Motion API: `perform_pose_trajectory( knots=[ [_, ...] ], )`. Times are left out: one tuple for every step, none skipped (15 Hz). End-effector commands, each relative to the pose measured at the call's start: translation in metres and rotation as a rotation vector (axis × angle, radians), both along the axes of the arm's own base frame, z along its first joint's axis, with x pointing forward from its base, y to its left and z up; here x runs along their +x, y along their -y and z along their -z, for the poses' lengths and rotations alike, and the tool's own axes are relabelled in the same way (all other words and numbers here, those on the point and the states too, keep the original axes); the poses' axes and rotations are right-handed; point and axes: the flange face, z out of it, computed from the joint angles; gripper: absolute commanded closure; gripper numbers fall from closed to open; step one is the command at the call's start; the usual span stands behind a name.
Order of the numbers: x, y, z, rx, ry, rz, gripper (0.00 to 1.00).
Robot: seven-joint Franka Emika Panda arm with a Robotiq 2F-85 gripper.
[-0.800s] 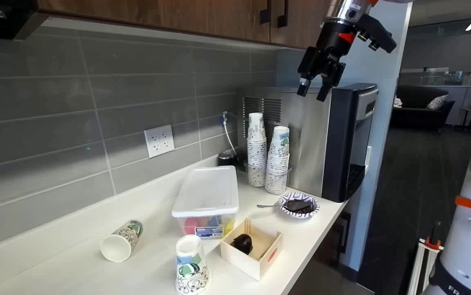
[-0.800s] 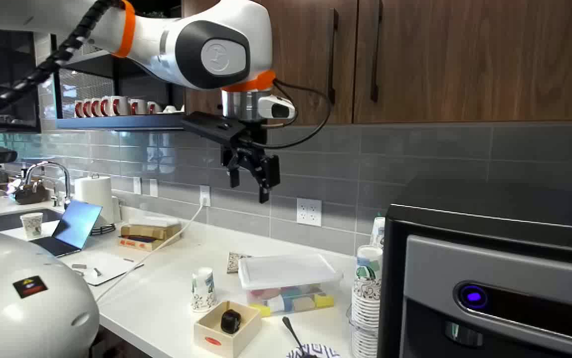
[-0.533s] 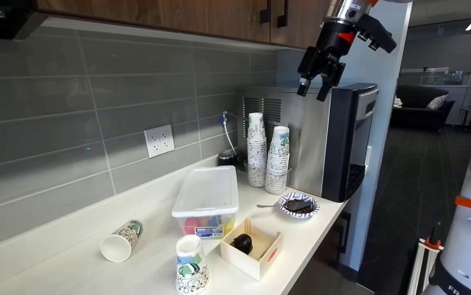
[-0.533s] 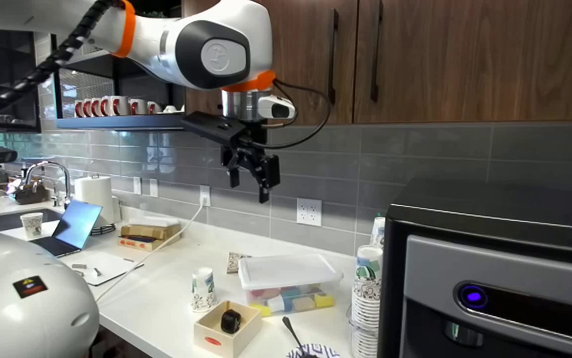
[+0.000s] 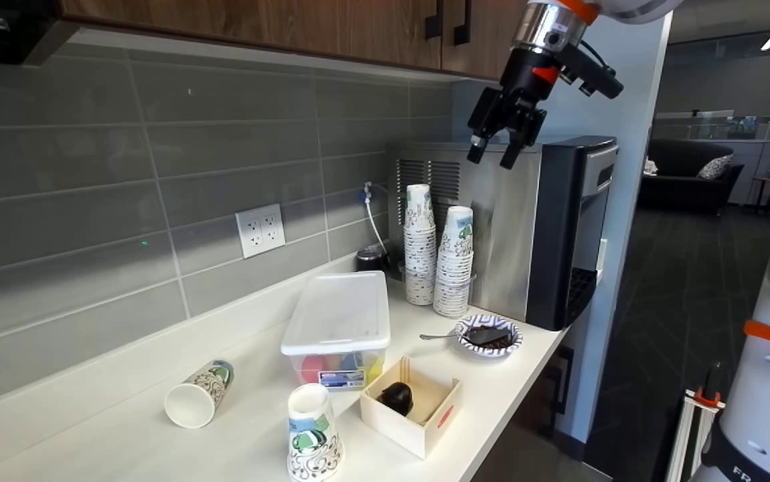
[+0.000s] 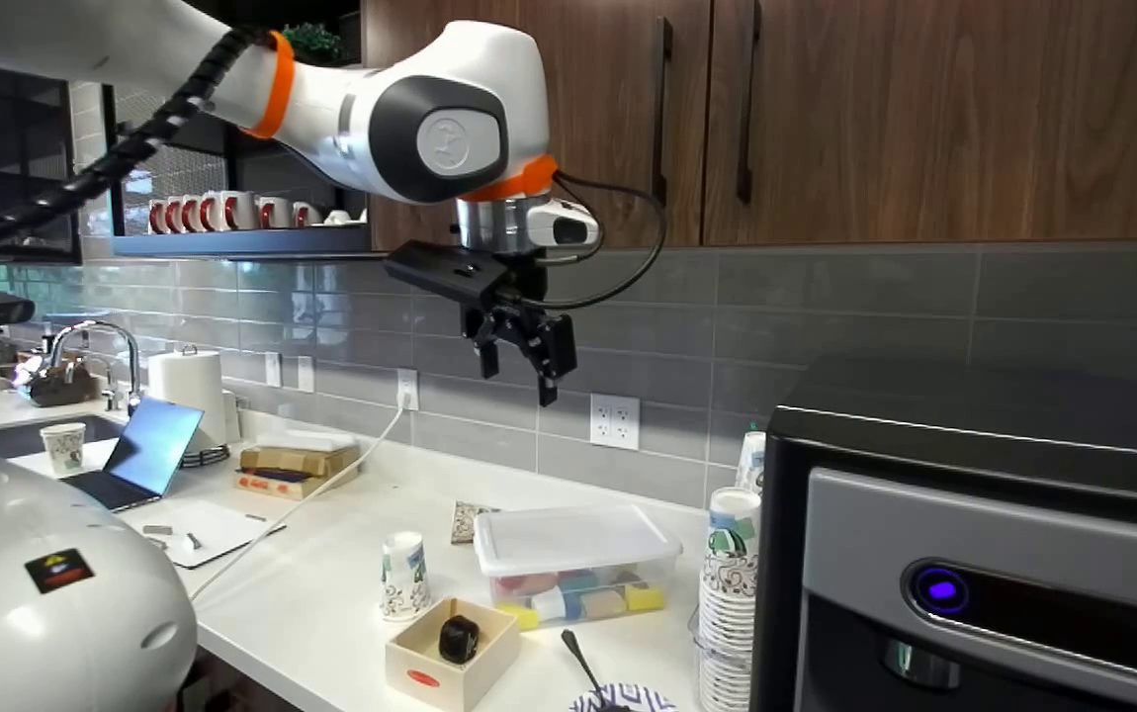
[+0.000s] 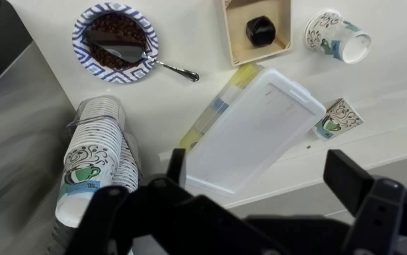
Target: Move two cups to the left pile of cups
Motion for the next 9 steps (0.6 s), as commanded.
perform_pose_trajectory(
  knots=[
    [0.039, 0.008, 0.028, -0.07, 0.034, 0.015, 0.0],
    [0.049, 0.011, 0.035, -0.087, 0.039, 0.016, 0.0],
    [0.06, 0.015, 0.043, -0.105, 0.04, 0.015, 0.0],
    [0.07, 0.02, 0.051, -0.129, 0.036, 0.012, 0.0],
    [0.079, 0.025, 0.058, -0.151, 0.033, 0.012, 0.0],
    [0.089, 0.032, 0.064, -0.177, 0.026, 0.012, 0.0],
    [0.096, 0.039, 0.07, -0.198, 0.016, 0.014, 0.0],
    [0.104, 0.047, 0.075, -0.225, 0.005, 0.019, 0.0],
    [0.11, 0.053, 0.078, -0.249, -0.004, 0.02, 0.0]
  ],
)
